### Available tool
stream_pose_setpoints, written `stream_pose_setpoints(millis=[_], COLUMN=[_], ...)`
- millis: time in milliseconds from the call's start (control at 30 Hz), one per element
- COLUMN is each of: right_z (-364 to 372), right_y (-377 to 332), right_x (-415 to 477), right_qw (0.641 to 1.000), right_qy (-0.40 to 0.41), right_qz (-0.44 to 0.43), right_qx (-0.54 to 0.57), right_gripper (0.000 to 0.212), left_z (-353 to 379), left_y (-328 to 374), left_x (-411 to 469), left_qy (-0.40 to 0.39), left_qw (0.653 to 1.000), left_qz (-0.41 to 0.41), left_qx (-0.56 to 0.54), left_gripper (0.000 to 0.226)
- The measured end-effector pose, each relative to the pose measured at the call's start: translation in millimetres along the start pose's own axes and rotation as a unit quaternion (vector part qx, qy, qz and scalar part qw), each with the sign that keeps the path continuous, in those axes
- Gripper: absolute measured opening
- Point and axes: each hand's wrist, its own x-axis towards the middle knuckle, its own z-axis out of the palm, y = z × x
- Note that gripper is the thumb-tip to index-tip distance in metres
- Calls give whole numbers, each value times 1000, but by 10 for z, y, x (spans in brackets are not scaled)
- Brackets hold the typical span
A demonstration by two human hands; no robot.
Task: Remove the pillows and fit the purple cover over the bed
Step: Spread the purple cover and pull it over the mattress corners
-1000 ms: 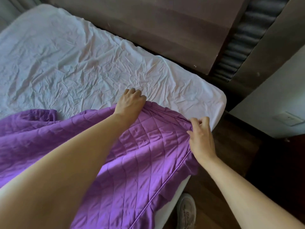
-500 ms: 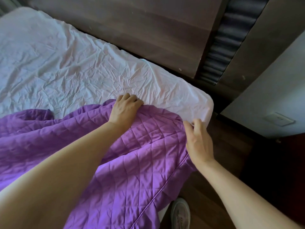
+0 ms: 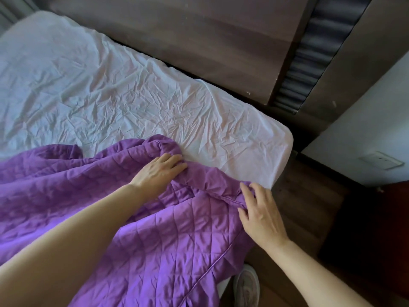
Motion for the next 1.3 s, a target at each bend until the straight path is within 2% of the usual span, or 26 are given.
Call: stream_pose_setpoints(millis=[67, 167, 233, 367, 433, 500, 567, 667, 733, 833, 1000, 1100, 1200, 1300], right_z=[-15, -31, -48, -110, -102, -79, -50, -74, -113, -178, -260, -334, -327, -255], right_y=[77, 210, 272, 262, 275, 313, 355, 373, 377, 405, 542, 667, 732, 662], right_x=[22, 24, 40, 182, 258, 306, 345, 409, 457, 566, 854, 1022, 1033, 899], right_qw=[999, 998, 996, 980, 955, 918, 873, 816, 821, 854, 898, 912, 932, 961], right_qy=[-16, -24, -7, 30, 16, 10, 26, 49, 56, 62, 98, 137, 156, 153], right_qz=[35, 63, 93, 181, 259, 319, 360, 407, 399, 366, 325, 323, 291, 215], right_qx=[-3, -12, 8, 74, 144, 235, 329, 407, 403, 365, 279, 211, 149, 88], right_gripper=[61, 50, 41, 24, 21, 22, 18, 12, 14, 18, 22, 21, 17, 20], left_z=[-34, -62, -63, -22, -24, -40, -77, -153, -195, -258, -399, -471, -420, -306], left_y=[-59, -179, -249, -269, -248, -237, -239, -232, -229, -261, -349, -334, -327, -350], left_x=[92, 214, 301, 469, 534, 579, 646, 837, 981, 1153, 1434, 1595, 1625, 1510], left_qy=[-11, -32, -55, -128, -152, -151, -108, -32, 0, 43, 108, 141, 122, 69], left_qw=[999, 992, 990, 983, 978, 976, 969, 931, 917, 903, 900, 892, 890, 888], left_qz=[-50, -115, -124, -135, -139, -152, -223, -344, -371, -397, -392, -382, -372, -377], left_qx=[-12, -51, -41, 5, 20, 35, 4, -119, -148, -160, -156, -198, -233, -256], left_gripper=[69, 61, 52, 53, 49, 35, 18, 13, 10, 10, 15, 16, 16, 16])
